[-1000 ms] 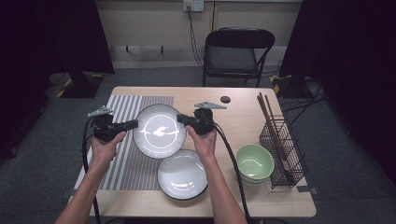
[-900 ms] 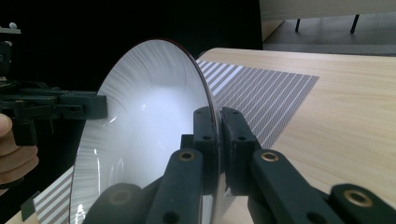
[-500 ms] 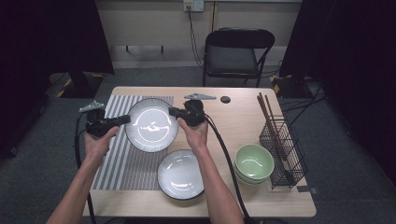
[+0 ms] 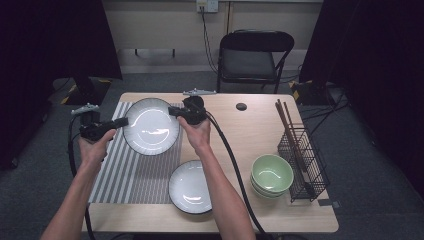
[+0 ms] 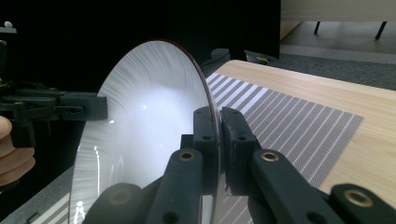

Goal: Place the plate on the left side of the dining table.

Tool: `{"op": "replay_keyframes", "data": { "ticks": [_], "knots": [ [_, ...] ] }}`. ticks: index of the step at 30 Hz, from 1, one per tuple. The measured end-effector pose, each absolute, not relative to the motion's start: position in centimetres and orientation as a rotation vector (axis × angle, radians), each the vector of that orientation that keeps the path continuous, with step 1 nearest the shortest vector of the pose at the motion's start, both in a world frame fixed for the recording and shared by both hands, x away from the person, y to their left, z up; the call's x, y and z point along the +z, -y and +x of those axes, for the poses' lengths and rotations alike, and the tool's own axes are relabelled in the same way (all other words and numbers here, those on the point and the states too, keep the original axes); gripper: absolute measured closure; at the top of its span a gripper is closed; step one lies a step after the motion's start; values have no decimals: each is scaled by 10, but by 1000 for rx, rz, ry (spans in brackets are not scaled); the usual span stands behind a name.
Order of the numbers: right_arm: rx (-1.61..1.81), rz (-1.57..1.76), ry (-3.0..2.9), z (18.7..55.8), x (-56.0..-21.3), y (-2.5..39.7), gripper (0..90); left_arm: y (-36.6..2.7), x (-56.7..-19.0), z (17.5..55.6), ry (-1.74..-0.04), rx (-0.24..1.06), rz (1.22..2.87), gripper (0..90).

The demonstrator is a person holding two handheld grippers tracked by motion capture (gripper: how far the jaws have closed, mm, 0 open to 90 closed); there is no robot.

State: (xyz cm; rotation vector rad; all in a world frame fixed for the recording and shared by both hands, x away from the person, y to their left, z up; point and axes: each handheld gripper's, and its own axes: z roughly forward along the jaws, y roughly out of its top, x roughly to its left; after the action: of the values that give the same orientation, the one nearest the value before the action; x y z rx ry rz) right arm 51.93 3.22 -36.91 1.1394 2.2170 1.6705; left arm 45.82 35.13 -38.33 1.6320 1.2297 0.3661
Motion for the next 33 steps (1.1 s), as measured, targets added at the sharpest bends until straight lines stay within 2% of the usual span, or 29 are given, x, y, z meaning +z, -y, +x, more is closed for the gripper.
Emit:
{"op": "replay_keyframes", "data": {
  "ticks": [18, 33],
  "knots": [
    [1614, 1210, -2297, 542, -414, -66, 854, -377, -421, 473, -1339, 344, 1682, 867],
    [1563, 1227, -2374, 547, -452, -84, 854, -390, -456, 474, -1414, 304, 1709, 868]
  ]
}}
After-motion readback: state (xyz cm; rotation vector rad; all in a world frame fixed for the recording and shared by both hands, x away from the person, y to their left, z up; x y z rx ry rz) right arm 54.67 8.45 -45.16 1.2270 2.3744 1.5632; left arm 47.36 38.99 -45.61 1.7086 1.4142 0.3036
